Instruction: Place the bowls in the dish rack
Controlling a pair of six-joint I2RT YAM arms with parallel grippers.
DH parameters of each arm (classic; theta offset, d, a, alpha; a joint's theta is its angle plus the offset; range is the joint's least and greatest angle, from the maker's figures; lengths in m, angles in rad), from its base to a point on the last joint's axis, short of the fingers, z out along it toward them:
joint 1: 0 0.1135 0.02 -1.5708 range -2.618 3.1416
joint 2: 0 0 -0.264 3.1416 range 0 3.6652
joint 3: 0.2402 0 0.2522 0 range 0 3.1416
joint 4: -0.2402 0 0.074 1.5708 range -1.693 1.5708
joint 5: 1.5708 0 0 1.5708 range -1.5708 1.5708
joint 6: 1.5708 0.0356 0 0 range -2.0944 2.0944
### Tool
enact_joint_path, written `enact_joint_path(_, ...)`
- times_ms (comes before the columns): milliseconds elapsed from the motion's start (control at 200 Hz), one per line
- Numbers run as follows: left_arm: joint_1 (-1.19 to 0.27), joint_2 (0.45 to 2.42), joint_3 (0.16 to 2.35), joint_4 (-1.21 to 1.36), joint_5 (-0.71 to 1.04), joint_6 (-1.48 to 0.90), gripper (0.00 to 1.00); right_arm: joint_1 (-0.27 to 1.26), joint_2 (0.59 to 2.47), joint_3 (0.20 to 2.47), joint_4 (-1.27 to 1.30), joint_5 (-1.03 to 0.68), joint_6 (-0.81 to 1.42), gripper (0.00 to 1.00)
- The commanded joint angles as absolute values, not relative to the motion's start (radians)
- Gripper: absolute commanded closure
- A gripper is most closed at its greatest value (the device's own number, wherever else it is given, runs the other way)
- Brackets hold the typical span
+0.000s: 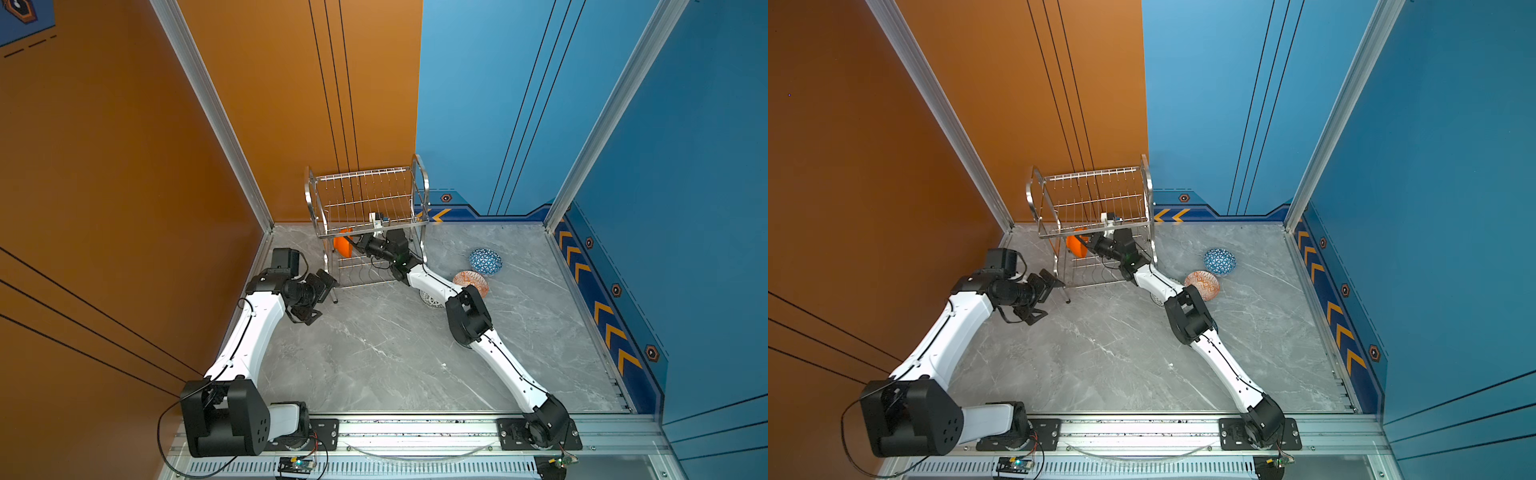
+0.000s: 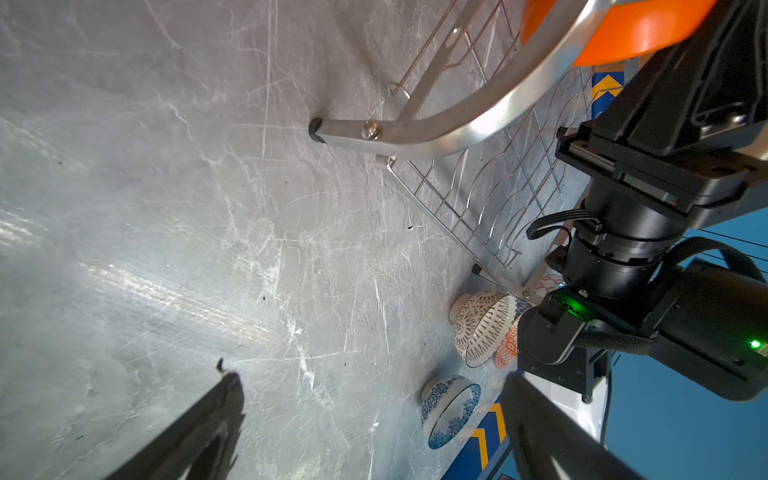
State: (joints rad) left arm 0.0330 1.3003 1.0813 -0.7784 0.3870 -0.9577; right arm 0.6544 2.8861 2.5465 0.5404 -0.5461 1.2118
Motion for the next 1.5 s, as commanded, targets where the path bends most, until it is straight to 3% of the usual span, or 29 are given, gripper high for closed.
enact_joint_path(0, 0.041, 1.304, 1.102, -0.804, 0.394, -0.942, 0.02, 0.657, 2.892, 2.588, 0.526, -0.558, 1.182, 1.0)
enact_joint_path(375, 0.037, 1.302, 1.097, -0.804, 0.389, -0.945, 0.02, 0.676, 2.91, 2.593, 0.595, -0.576, 1.24, 1.0)
enact_joint_path(1496, 0.037, 1.282, 1.077, -0.822, 0.381, -0.948, 0.02, 0.686, 3.011, 2.687, 0.478, -0.529, 1.188, 1.0)
